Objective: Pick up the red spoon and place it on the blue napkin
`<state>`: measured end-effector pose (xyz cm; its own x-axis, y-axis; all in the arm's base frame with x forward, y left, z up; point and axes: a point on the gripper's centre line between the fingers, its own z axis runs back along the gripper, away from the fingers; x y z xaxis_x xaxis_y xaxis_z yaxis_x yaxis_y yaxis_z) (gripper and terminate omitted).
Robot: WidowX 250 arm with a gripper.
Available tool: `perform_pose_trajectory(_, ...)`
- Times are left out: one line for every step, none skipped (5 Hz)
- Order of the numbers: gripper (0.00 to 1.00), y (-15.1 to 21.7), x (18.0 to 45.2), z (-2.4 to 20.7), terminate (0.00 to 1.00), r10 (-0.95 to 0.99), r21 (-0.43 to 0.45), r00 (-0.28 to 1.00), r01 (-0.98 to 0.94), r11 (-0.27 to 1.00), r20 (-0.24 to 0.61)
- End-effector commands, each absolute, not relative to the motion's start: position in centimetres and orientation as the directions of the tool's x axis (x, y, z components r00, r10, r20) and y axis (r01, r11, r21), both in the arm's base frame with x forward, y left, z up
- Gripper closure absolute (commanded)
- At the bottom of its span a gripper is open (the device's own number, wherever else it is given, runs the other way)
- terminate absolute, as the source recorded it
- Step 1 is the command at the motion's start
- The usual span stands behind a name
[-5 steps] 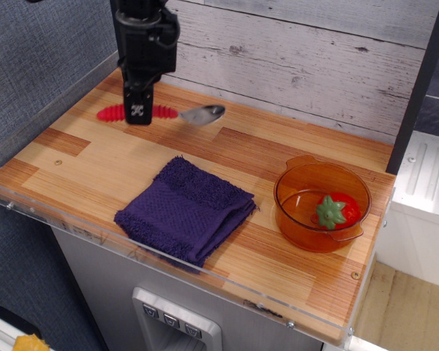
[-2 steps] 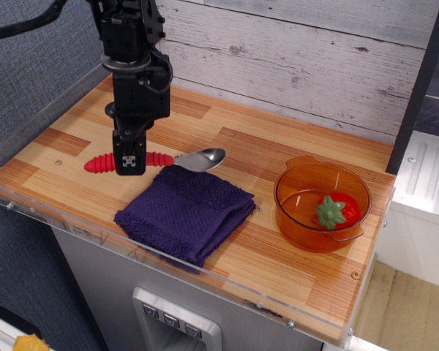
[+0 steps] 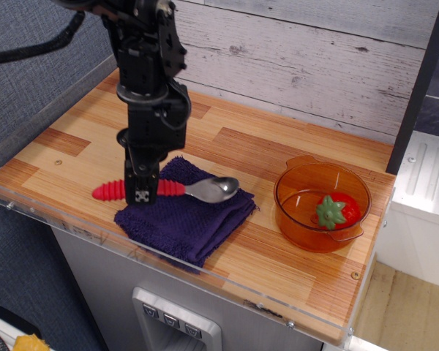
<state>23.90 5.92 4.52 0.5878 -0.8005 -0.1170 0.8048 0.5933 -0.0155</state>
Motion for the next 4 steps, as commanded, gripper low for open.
perform_pose_trajectory(1.00, 4.71, 23.93, 3.83, 0.00, -0.791, 0.003, 0.602, 0.796, 0.605, -0.105)
perform_pose_trajectory(1.00, 4.87, 24.19, 3.47, 0.00, -0.775, -0.008, 0.623, 0.779, 0.627, -0.106)
perform_pose_trajectory(0.00, 5.14, 24.38, 3.33, 0.00, -0.766, -0.018, 0.636, 0.768, 0.640, -0.092)
perform_pose_trajectory(0.00, 4.97, 24.27, 3.69, 0.00, -0.774, -0.027, 0.627, 0.775, 0.631, -0.093)
